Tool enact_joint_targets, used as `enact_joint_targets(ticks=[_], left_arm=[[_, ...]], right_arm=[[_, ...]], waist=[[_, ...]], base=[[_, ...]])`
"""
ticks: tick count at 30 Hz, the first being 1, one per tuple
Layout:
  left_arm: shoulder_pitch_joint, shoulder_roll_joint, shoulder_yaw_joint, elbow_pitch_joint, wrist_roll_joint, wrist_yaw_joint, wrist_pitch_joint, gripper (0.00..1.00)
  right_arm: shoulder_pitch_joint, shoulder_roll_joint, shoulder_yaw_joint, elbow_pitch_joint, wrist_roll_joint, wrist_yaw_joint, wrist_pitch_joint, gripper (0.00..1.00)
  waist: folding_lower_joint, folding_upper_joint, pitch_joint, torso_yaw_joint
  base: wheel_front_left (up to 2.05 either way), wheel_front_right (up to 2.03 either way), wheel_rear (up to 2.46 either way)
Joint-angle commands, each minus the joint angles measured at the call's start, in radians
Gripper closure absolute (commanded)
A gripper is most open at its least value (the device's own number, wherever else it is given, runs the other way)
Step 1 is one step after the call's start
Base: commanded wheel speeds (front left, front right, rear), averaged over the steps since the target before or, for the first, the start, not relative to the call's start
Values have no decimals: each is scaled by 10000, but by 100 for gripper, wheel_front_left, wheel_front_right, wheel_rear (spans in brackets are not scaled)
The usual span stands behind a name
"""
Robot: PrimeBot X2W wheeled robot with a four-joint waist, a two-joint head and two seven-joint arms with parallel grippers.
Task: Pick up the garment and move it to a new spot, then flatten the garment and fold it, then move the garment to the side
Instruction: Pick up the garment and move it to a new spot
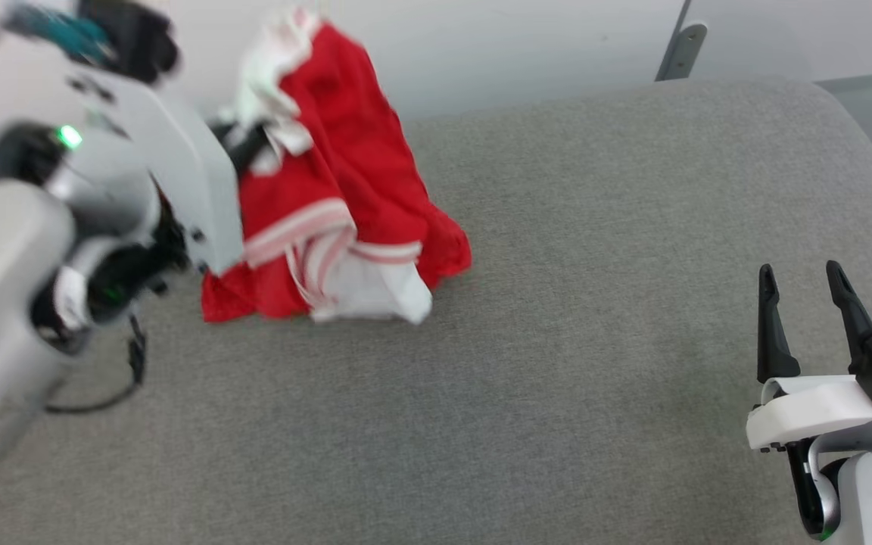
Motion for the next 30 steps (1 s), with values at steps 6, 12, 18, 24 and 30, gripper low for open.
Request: enact_joint_targets(ticks=[6,12,18,24,30], left_arm=[[1072,-463,-546,620,-190,-146,-109,100],[1950,-1118,-1274,1717,-243,-442,-95,100],[2448,-1814,-1846,3145,-58,-764,-264,100],[2730,-2480,-2231,4608,108,-1069,-484,100],[2744,-3163,-2275,5849,-95,-1580,-703,100]], right_arm=[[10,4,227,73,190,-14,-52,0],[17,6,481,211,306,-14,-53,0],[-4,3,760,292,411,-14,-53,0],[-15,4,937,358,441,-14,-54,0],[-15,3,1046,432,367,-14,-54,0]], waist=[[0,0,94,-223],[0,0,63,-269],[0,0,44,-302],[0,0,30,-328],[0,0,-92,-270]], base=[[0,0,0],[0,0,0],[0,0,0],[0,0,0],[0,0,0]])
